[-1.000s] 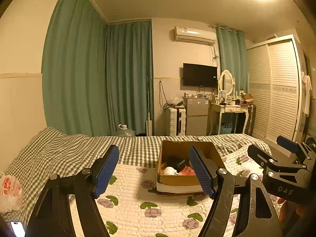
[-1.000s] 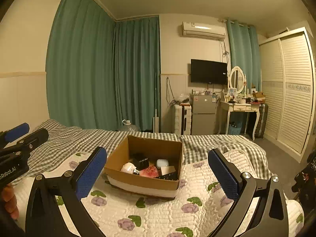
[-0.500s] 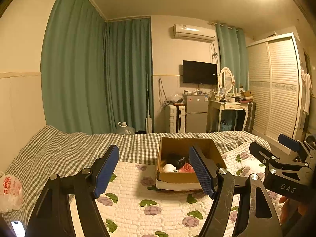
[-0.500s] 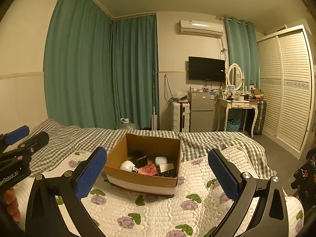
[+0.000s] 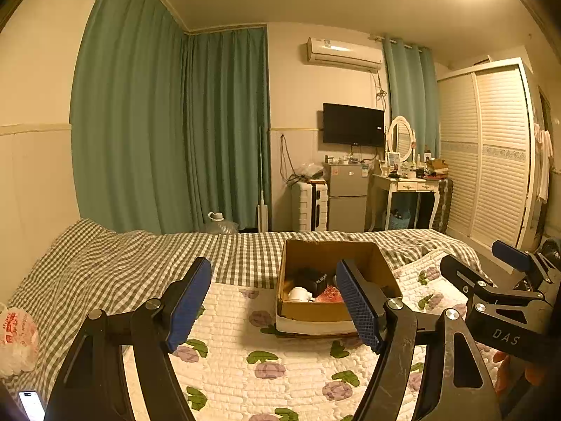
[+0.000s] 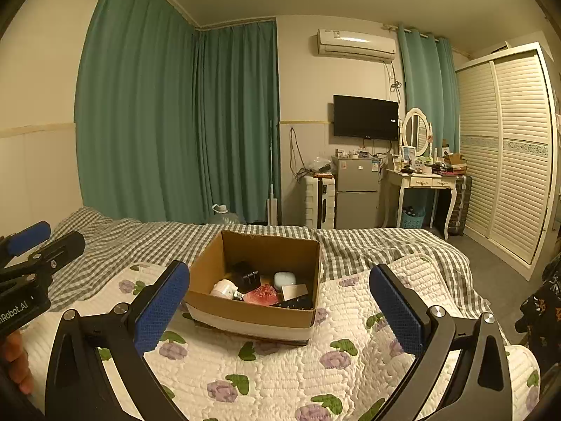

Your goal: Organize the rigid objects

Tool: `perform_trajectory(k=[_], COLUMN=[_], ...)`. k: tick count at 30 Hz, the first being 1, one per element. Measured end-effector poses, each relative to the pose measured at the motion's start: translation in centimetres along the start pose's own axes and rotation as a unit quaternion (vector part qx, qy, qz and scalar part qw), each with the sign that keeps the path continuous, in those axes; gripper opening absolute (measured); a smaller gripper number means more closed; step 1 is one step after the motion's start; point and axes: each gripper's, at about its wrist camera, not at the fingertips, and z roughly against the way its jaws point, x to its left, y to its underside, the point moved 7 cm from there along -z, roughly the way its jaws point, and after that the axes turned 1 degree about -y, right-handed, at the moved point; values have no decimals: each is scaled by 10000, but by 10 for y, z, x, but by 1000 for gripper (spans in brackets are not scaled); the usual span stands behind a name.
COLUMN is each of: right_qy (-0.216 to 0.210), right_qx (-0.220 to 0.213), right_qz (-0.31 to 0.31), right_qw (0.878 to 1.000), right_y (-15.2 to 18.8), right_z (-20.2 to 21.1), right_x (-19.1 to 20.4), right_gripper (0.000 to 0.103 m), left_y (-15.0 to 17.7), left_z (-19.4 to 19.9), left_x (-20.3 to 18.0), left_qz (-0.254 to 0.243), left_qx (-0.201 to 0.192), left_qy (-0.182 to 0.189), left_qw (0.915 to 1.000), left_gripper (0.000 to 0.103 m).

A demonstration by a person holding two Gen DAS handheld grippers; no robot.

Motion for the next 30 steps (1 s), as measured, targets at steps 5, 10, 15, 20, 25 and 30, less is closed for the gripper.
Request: perform_trajectory(k=[5, 10, 15, 20, 25, 30], right_qy=[7, 16, 12, 30, 34, 47], right_qx=[3, 8, 11, 30, 32, 68], right_qz=[2, -2, -8, -15, -24, -29], right_qw=[10000, 10000, 10000, 10000, 10000, 10000], right_y=[0, 0, 0, 2, 2, 3], right_z=[0, 0, 0, 0, 0, -2], right_x=[1, 2, 1, 2, 2, 2], right_gripper=[103, 103, 103, 103, 103, 103], left_y=[0, -1, -1, -1, 0, 0], left_z=[2, 3, 4, 3, 3, 4], left_x=[1, 1, 2, 2, 2, 2], left_qz=[57, 56, 47, 41, 45, 40], left_qx=[-24, -19, 8, 7, 29, 37], left_qy=[15, 8, 16, 13, -1, -2], left_qw=[10000, 10000, 10000, 10000, 10000, 10000], left_gripper=[77, 77, 77, 77, 77, 77])
